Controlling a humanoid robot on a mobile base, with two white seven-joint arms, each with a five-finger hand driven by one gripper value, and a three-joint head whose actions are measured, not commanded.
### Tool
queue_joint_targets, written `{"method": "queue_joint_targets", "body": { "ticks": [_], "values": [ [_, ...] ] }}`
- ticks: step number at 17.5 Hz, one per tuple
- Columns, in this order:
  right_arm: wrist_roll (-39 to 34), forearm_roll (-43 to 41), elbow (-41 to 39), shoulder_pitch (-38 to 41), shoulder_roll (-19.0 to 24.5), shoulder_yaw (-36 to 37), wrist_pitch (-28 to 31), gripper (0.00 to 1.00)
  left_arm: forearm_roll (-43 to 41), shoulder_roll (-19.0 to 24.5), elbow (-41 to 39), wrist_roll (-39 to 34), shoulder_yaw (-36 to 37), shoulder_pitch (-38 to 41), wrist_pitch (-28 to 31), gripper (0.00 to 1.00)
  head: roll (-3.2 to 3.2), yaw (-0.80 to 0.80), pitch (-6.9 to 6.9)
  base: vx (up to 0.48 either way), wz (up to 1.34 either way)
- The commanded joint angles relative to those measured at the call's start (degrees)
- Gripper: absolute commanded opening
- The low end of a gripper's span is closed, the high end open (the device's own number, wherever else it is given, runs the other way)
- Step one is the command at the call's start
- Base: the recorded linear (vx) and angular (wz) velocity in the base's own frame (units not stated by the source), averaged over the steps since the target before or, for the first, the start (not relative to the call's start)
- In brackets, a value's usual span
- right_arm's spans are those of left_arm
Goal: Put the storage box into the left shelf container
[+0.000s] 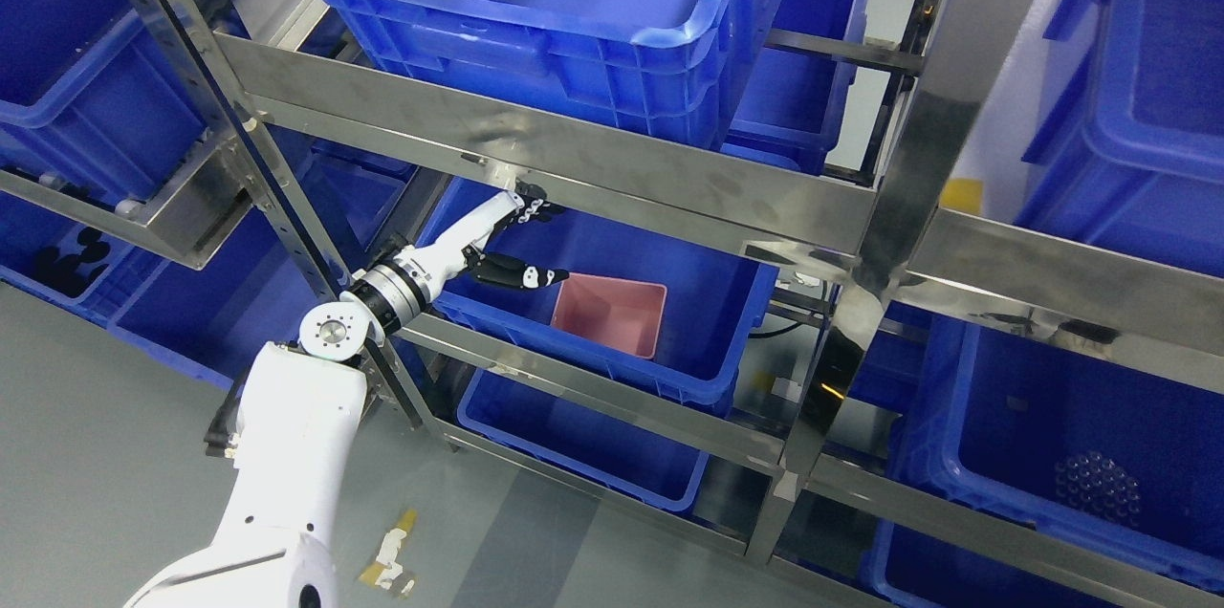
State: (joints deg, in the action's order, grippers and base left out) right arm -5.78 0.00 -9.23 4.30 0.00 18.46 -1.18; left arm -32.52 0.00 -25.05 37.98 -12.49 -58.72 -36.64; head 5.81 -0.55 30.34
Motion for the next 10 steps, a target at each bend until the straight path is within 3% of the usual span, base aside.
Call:
{"method": "queue_joint_targets", "body": {
  "ticks": [1, 5, 10],
  "values": [
    [-19.53, 0.44, 0.00, 0.01, -1.00, 0.00, 0.04, 1.00, 20.97, 1.00, -2.97, 0.52, 17.73, 2.72, 0.16, 0.85, 0.00, 0.00, 0.00, -0.069, 0.00],
    [-19.53, 0.44, 0.00, 0.01, -1.00, 0.00, 0.04, 1.00, 23.91, 1.00, -11.85, 0.52, 21.19, 10.36, 1.92, 0.86, 0.00, 0.00, 0.00, -0.159, 0.00],
    [-19.53, 0.44, 0.00, 0.01, -1.00, 0.00, 0.04, 1.00, 30.03, 1.00, -22.48, -2.71, 18.73, 17.85, 2.01, 0.98, 0.00, 0.00, 0.00, -0.178, 0.02]
  ]
}}
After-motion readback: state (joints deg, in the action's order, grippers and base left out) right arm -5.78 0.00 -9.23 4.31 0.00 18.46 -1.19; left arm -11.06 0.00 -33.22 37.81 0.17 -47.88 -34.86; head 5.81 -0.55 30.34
